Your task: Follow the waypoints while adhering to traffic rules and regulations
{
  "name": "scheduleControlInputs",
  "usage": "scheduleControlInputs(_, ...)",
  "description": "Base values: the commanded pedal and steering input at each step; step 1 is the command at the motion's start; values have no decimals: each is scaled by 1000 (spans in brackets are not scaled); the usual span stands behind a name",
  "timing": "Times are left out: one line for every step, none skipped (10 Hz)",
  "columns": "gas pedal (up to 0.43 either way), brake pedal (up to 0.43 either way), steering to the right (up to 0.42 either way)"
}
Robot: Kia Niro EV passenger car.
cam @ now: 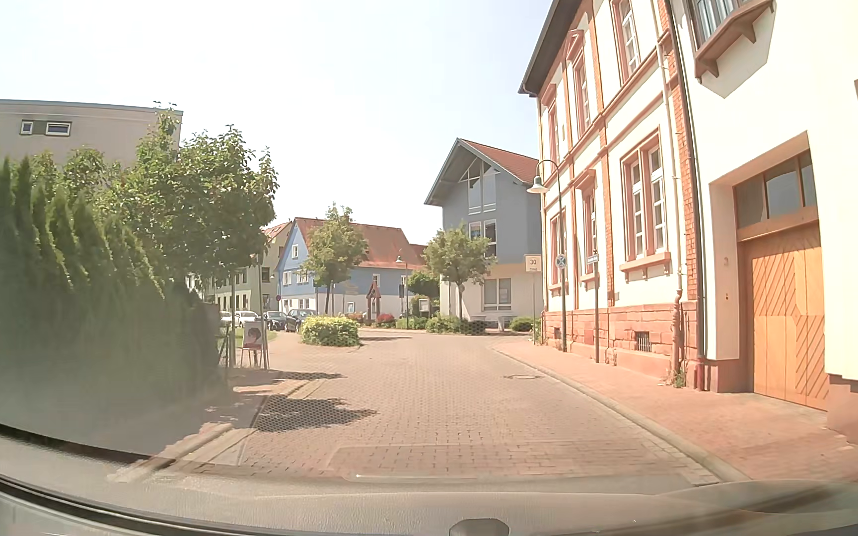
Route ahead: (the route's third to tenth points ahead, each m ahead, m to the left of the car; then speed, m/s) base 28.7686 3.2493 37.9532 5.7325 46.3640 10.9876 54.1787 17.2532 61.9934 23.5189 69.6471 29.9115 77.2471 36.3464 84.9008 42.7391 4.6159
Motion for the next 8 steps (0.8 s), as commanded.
scheduleControlInputs(157, 0, 71)
scheduleControlInputs(157, 0, 66)
scheduleControlInputs(157, 0, 58)
scheduleControlInputs(138, 0, 42)
scheduleControlInputs(138, 0, 34)
scheduleControlInputs(118, 0, 26)
scheduleControlInputs(110, 0, 19)
scheduleControlInputs(79, 0, 13)
